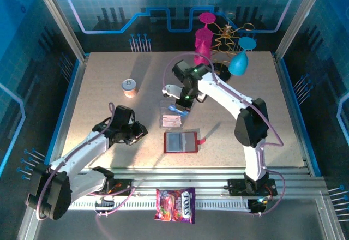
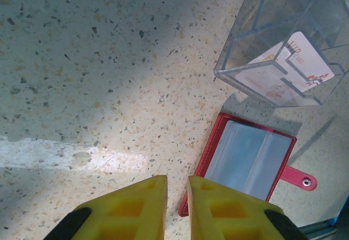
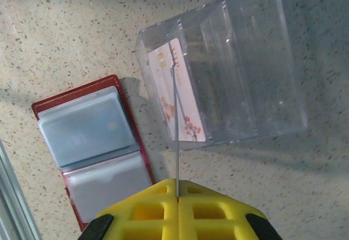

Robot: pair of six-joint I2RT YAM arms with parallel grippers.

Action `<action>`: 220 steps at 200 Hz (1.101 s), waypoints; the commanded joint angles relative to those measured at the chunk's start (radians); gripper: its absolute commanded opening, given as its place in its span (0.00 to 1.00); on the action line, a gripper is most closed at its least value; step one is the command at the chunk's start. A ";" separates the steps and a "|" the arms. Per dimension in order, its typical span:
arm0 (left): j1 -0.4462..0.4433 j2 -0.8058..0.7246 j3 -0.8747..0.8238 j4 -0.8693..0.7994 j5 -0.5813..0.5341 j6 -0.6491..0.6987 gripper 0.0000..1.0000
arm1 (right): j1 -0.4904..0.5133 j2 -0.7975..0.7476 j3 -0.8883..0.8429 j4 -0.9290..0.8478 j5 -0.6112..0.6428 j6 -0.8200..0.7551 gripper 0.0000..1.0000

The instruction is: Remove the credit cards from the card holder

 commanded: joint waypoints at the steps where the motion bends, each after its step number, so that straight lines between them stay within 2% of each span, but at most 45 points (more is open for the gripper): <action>1: 0.011 -0.029 -0.014 -0.017 0.022 -0.007 0.19 | 0.011 0.078 0.118 -0.134 0.005 -0.109 0.00; 51: 0.011 -0.063 -0.018 -0.034 0.009 -0.016 0.19 | 0.012 0.241 0.372 -0.251 0.010 -0.154 0.00; 93: 0.011 -0.072 -0.014 -0.040 -0.002 -0.019 0.19 | 0.012 0.351 0.505 -0.306 0.011 -0.176 0.00; 220: 0.012 -0.075 -0.011 -0.042 -0.004 -0.023 0.20 | 0.022 0.458 0.526 -0.351 -0.062 -0.193 0.00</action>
